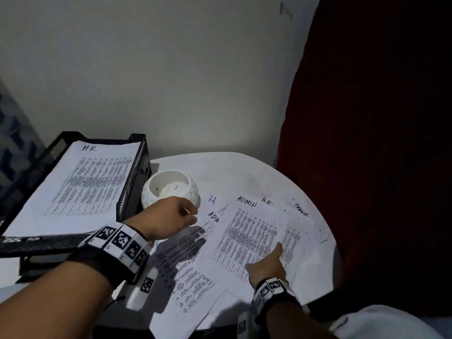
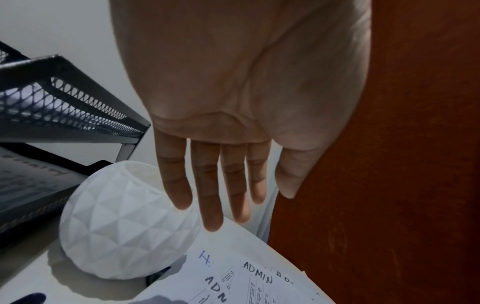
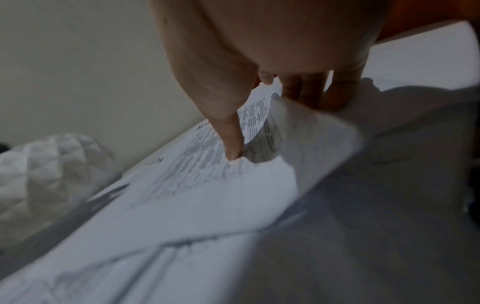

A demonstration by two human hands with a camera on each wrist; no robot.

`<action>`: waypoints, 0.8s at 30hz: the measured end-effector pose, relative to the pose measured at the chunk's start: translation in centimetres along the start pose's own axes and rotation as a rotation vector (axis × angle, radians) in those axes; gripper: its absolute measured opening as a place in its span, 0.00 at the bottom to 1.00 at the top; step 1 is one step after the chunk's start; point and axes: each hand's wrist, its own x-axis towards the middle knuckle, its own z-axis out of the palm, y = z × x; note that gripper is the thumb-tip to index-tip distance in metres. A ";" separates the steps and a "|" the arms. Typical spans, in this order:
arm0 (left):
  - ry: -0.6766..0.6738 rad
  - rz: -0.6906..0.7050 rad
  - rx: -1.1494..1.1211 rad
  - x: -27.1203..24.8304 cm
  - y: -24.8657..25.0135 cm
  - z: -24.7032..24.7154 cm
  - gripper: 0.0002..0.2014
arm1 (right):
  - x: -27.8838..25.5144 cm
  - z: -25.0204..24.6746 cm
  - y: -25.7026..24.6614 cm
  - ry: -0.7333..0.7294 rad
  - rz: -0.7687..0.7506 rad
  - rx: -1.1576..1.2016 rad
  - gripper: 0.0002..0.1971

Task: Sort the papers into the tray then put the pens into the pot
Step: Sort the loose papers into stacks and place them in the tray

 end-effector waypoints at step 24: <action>0.228 -0.130 -0.812 -1.1 1.0 -3.4 0.12 | -5.3 -3.4 -7.2 -0.340 -0.224 0.832 0.14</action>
